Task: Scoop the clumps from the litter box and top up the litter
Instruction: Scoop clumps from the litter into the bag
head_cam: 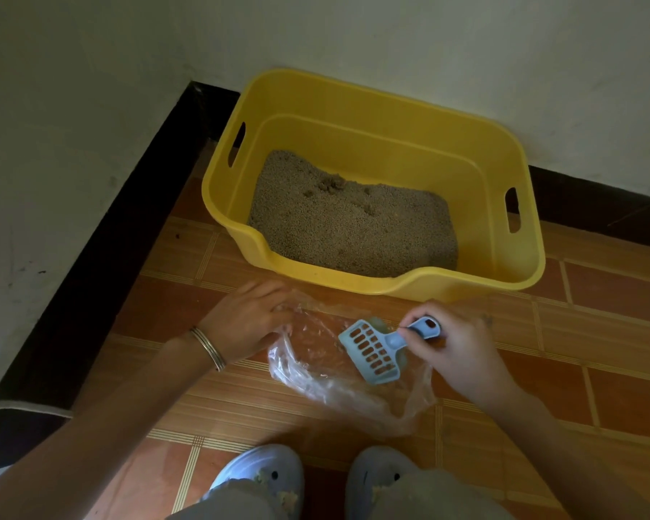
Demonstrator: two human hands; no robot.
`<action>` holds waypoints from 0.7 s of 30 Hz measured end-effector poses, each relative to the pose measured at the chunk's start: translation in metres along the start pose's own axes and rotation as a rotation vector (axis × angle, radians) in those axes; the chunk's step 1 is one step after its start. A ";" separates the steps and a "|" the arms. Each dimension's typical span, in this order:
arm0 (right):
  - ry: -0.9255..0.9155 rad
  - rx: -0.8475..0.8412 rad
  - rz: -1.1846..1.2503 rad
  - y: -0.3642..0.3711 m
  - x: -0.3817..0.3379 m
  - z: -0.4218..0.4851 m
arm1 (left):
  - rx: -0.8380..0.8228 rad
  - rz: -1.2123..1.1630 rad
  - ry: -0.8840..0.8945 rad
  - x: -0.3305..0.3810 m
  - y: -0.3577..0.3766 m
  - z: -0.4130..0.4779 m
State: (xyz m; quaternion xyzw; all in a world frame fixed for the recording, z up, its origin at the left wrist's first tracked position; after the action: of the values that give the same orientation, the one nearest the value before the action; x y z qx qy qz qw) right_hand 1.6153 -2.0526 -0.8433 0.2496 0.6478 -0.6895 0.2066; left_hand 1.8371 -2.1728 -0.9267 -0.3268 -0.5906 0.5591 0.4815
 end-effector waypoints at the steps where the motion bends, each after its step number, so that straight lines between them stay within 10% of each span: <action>1: 0.005 0.003 -0.005 0.001 0.001 0.001 | -0.002 -0.002 -0.005 0.000 0.001 0.000; 12: -0.069 0.010 -0.134 -0.014 0.009 0.021 | 0.061 -0.005 0.011 0.006 -0.002 0.009; 21: 0.279 0.200 0.514 -0.066 0.012 0.004 | 0.146 -0.002 0.105 0.015 -0.042 0.010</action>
State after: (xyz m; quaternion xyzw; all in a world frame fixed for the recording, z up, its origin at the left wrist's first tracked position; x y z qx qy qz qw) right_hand 1.5654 -2.0514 -0.7981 0.5165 0.5144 -0.6341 0.2578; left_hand 1.8294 -2.1689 -0.8813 -0.3191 -0.5225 0.5823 0.5349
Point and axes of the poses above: each hand's wrist, its own z-axis towards the middle knuckle, its own y-axis out of the palm, x = y × z, the point moved 4 cm from there along z, towards the middle knuckle, and after that the axes turned 1 degree about y, right-handed, at the moved point
